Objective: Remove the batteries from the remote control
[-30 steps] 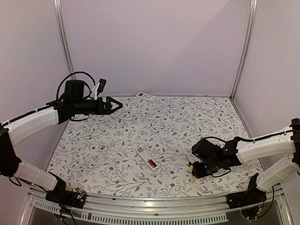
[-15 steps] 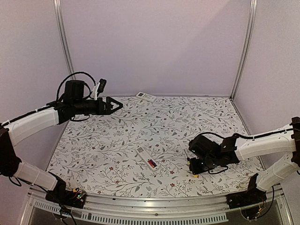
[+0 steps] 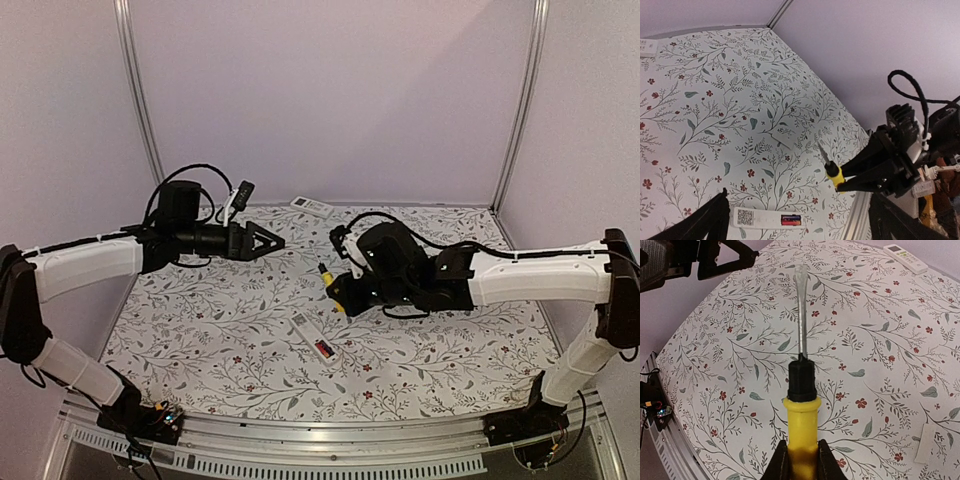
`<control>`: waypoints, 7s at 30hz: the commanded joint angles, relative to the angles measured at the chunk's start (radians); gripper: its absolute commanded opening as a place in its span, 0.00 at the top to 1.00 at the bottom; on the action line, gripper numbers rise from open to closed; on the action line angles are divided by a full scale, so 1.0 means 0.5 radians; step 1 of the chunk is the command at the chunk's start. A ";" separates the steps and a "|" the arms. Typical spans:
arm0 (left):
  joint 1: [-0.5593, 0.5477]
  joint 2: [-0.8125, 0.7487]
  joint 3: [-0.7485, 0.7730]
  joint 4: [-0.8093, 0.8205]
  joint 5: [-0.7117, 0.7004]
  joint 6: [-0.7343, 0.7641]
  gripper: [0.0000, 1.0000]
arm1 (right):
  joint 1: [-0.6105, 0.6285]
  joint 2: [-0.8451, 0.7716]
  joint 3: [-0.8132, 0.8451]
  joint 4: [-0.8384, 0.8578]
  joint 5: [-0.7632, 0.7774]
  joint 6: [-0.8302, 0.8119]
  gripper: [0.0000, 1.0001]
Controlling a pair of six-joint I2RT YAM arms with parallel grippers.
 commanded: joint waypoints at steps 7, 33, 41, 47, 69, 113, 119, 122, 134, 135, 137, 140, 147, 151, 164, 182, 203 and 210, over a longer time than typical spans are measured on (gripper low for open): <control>-0.013 0.112 -0.033 0.156 0.203 -0.115 0.09 | 0.061 0.358 0.328 0.178 -0.069 -0.369 0.95; -0.015 0.225 -0.067 0.267 0.330 -0.264 1.00 | 0.123 0.504 0.449 0.165 0.173 -0.453 0.95; -0.013 0.064 -0.286 0.599 0.087 -0.520 1.00 | 0.118 0.390 0.245 0.376 0.271 -0.379 0.44; -0.022 -0.064 -0.618 1.206 -0.215 -0.891 1.00 | 0.061 0.207 0.070 0.530 0.254 -0.364 0.14; -0.264 -0.229 -0.980 2.427 -0.112 -1.090 1.00 | -0.234 -0.084 -0.747 2.110 -1.047 0.668 0.06; -0.046 -0.373 -0.423 0.314 -0.170 -0.196 0.03 | -0.202 -0.344 -0.730 1.351 -0.477 0.593 1.00; -0.023 -0.032 -0.105 -0.114 0.003 0.044 0.03 | -0.208 -0.661 -0.723 0.769 -0.088 0.501 1.00; -0.049 0.093 -0.051 -0.119 0.079 0.038 0.03 | -0.208 -0.750 -0.736 0.625 -0.026 0.500 1.00; -0.073 0.035 -0.120 -0.101 -0.015 0.077 0.02 | -0.208 -0.850 -0.902 0.580 -0.163 0.474 0.99; -0.071 0.014 -0.122 -0.105 -0.022 0.088 0.02 | -0.204 -0.838 -0.911 0.578 -0.216 0.449 0.96; -0.065 -0.021 -0.110 -0.163 -0.052 0.118 0.02 | -0.155 -0.807 -0.904 0.543 -0.266 0.402 0.90; -0.049 -0.081 -0.112 -0.253 -0.115 0.142 0.02 | -0.058 -0.741 -0.892 0.513 -0.273 0.378 0.81; 0.103 -0.251 -0.163 -0.339 -0.219 0.141 0.01 | 0.149 -0.374 -0.654 0.406 -0.176 0.447 0.59; 0.213 -0.359 -0.125 -0.436 -0.325 0.192 0.00 | 0.268 -0.040 -0.360 0.249 -0.110 0.437 0.54; 0.270 -0.644 -0.243 -0.424 -0.506 0.176 0.00 | 0.436 0.921 0.605 -0.230 -0.095 0.318 0.45; 0.273 -0.720 -0.270 -0.424 -0.475 0.148 0.00 | 0.502 1.482 1.209 -0.536 -0.038 0.149 0.50; 0.274 -0.945 -0.347 -0.276 -0.559 0.109 0.00 | 0.461 1.207 1.113 -0.336 0.146 0.306 1.00; 0.222 -1.130 -0.484 -0.016 -0.462 -0.101 0.01 | 0.364 0.676 0.699 0.011 0.195 0.339 1.00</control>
